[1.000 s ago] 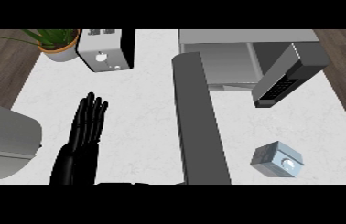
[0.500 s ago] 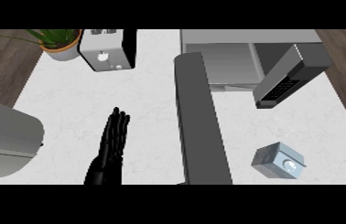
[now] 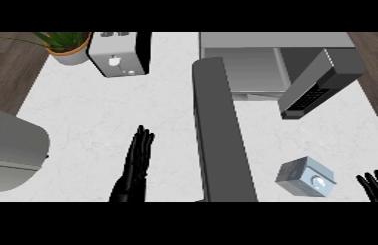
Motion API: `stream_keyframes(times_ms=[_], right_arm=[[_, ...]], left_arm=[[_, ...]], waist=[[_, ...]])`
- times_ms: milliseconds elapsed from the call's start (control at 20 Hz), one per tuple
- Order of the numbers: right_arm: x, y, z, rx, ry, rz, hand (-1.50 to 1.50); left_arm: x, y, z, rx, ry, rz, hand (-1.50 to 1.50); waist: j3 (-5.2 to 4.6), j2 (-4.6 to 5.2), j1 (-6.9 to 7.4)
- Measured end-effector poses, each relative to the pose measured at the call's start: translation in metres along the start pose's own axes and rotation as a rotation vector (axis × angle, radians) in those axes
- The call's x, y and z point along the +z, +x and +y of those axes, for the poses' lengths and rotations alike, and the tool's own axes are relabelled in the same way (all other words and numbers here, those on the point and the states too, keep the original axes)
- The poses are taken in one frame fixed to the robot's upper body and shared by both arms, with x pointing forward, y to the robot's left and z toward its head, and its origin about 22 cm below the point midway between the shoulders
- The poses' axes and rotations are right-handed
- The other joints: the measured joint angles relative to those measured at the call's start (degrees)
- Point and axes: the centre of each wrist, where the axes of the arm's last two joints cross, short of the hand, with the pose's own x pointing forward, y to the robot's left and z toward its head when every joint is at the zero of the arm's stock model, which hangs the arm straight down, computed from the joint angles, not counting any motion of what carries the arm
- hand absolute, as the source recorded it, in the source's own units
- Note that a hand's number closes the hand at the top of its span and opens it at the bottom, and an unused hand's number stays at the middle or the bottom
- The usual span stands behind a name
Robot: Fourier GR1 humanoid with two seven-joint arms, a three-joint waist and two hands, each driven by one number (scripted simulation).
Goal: Pick up the milk, place it into the microwave and close the microwave
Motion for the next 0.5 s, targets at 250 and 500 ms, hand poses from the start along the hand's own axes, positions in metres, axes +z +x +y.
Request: stream_keyframes(times_ms=[250, 500], right_arm=[[-0.015, -0.029, 0.006, 0.025, 0.002, 0.004, -1.50], [-0.028, -0.057, 0.003, 0.066, -0.010, -0.003, -1.50]], left_arm=[[0.000, 0.002, 0.001, 0.016, -0.007, 0.005, -1.50], [0.009, 0.003, 0.015, 0.029, -0.012, 0.013, -1.50]], waist=[[0.00, 0.07, 0.28], [-0.01, 0.10, 0.59]])
